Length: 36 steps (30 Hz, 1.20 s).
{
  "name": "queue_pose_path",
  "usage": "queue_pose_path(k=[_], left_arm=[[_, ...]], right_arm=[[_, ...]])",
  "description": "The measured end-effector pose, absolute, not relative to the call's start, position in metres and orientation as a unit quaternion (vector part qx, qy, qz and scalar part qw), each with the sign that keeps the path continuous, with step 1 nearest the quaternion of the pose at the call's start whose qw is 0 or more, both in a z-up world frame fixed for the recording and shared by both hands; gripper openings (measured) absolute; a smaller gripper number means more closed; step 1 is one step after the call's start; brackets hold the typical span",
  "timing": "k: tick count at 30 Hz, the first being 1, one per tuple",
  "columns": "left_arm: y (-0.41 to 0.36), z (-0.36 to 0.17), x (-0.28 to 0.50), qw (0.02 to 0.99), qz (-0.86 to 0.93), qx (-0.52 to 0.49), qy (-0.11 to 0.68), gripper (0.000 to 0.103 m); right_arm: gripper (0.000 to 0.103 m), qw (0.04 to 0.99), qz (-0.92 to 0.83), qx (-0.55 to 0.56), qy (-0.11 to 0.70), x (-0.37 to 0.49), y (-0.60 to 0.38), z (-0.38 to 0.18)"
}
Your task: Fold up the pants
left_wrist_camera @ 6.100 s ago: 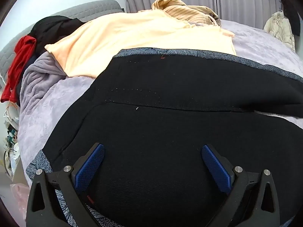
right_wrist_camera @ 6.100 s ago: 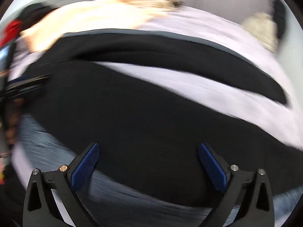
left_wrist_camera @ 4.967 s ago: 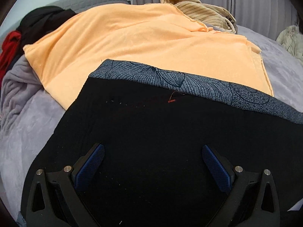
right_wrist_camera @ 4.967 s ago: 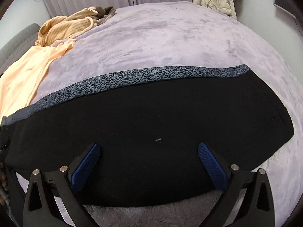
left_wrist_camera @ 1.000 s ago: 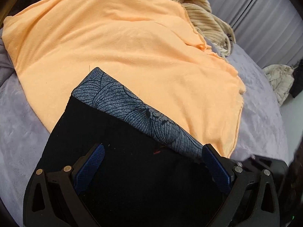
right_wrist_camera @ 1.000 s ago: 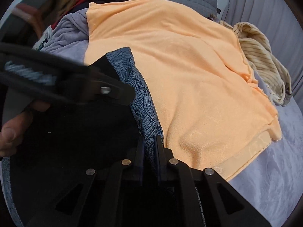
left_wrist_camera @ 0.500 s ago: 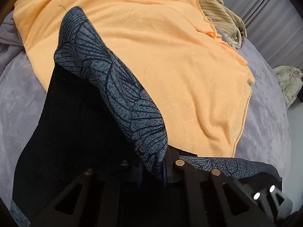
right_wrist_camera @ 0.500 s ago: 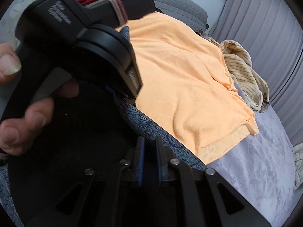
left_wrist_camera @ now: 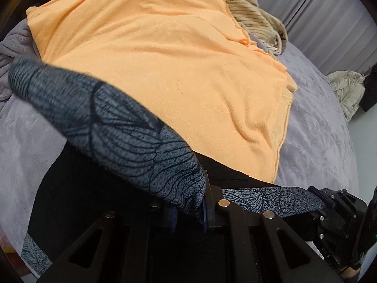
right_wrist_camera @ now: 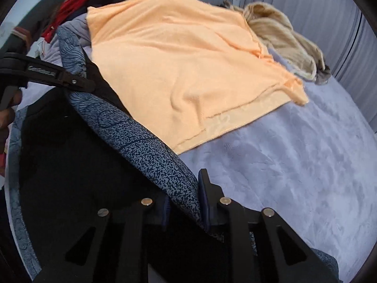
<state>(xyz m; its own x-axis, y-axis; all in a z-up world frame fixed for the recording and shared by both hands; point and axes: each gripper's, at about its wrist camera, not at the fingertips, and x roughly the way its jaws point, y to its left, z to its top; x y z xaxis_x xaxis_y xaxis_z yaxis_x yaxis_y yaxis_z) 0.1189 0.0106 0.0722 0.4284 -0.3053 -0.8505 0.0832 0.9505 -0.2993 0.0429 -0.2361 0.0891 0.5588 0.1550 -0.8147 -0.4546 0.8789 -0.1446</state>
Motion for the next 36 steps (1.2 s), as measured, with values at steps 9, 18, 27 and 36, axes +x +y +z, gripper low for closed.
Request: queue_pose_path(k=[9, 18, 27, 36], left_arm=[[0.075, 0.088, 0.008, 0.85, -0.184, -0.123, 0.478, 0.017], [0.108, 0.035, -0.026, 0.835, -0.155, -0.137, 0.51, 0.017], [0.121, 0.048, -0.054, 0.851, -0.12, -0.086, 0.504, 0.031], [0.107, 0.088, -0.059, 0.897, -0.111, -0.069, 0.423, 0.101]], right_arm=[[0.017, 0.882, 0.146, -0.267, 0.359, -0.114, -0.154, 0.109], [0.015, 0.864, 0.187, -0.25, 0.395, -0.178, -0.096, 0.052], [0.021, 0.874, 0.23, -0.162, 0.396, -0.19, -0.102, 0.067], [0.094, 0.911, 0.151, 0.018, 0.382, -0.153, -0.154, 0.08]])
